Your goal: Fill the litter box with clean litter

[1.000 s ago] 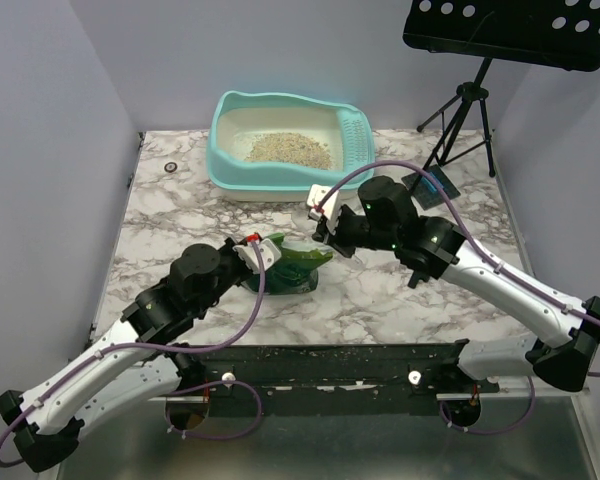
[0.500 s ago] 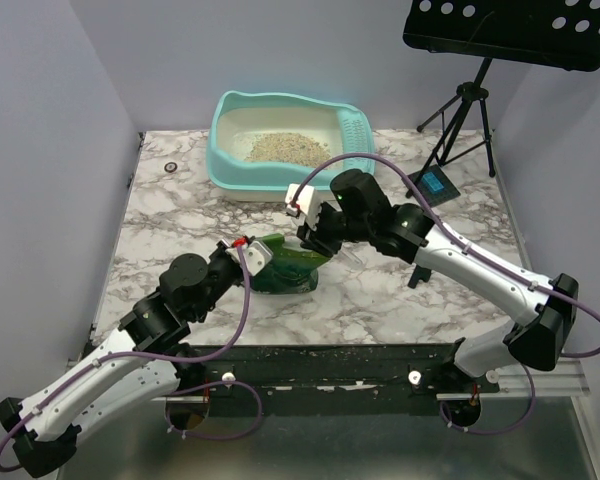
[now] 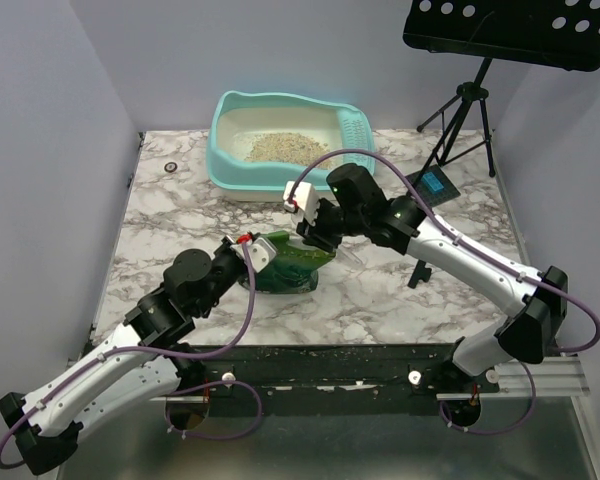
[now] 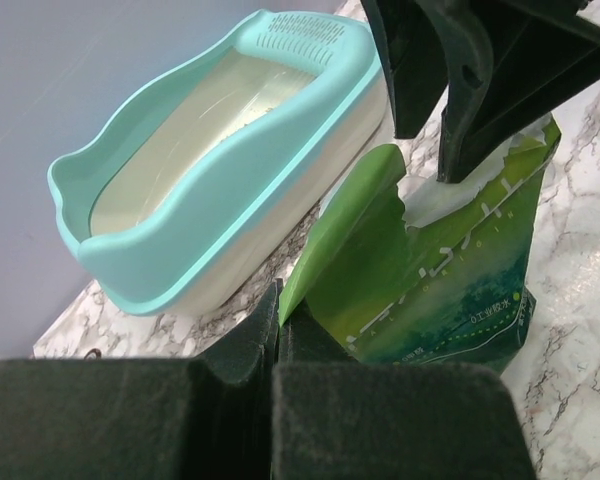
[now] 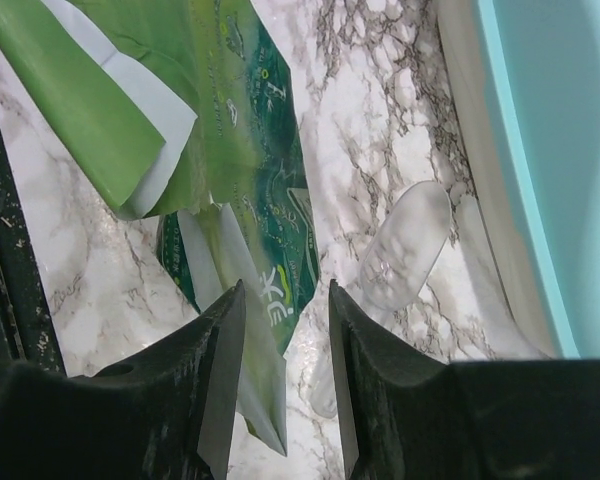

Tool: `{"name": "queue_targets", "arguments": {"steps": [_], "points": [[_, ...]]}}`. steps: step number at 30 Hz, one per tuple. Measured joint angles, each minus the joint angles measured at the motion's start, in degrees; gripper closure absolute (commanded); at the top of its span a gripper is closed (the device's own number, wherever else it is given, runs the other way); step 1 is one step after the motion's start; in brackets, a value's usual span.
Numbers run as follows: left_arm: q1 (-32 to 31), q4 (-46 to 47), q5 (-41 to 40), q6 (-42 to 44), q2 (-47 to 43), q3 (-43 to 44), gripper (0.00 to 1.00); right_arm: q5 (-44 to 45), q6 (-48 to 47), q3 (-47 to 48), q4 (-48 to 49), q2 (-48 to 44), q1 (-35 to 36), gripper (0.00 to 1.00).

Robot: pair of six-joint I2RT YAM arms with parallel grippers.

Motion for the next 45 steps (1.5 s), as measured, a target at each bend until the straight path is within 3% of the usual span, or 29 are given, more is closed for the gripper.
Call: {"name": "queue_targets", "arguments": {"steps": [19,20,23,32,45], "points": [[0.0,0.0,0.22,-0.13,-1.4,-0.28,1.0,-7.63,-0.85,1.55,-3.02,5.2,-0.35,0.53],[0.0,0.0,0.35,-0.15,-1.73,-0.46,1.0,-7.74,-0.85,2.08,-3.17,6.21,-0.37,0.6],[0.0,0.0,1.49,-0.5,-3.1,-1.01,1.0,-8.35,-0.92,3.08,-3.3,9.2,-0.37,1.0],[0.07,-0.11,3.61,0.37,-5.95,-2.67,1.0,-5.64,5.11,4.66,-2.19,11.06,-1.4,1.0],[0.11,-13.57,9.75,8.07,-2.86,6.95,1.0,3.23,34.03,2.25,6.95,8.68,-0.52,1.0]]}}
